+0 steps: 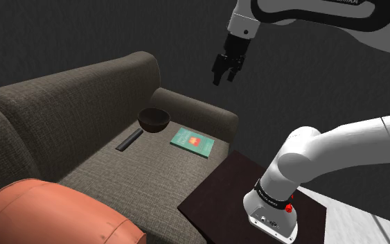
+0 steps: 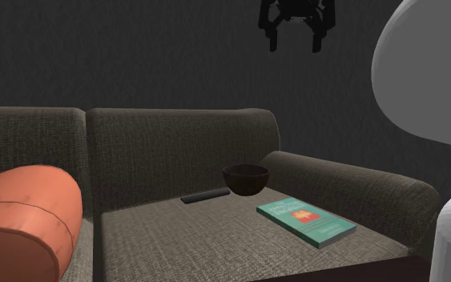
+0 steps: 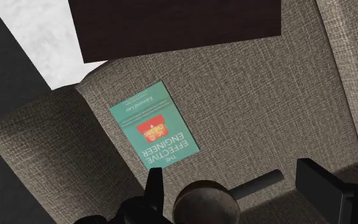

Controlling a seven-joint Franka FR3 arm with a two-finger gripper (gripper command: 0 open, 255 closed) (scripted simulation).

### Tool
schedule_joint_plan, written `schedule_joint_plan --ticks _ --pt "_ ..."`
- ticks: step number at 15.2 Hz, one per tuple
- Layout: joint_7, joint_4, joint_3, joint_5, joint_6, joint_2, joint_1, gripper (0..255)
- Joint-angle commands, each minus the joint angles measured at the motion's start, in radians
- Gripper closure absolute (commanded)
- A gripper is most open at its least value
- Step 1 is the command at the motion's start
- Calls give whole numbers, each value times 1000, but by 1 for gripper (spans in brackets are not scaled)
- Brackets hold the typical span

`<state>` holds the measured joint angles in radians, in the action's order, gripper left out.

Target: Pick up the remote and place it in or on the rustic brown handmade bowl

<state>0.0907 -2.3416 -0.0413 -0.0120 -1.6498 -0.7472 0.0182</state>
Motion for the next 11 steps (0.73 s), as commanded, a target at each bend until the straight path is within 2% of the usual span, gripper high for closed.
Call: schedule_joint_plan --ticks 1,11 --pt "0 0 0 0 0 0 0 0" --pt "336 -27 -142 -108 -254 266 30 0"
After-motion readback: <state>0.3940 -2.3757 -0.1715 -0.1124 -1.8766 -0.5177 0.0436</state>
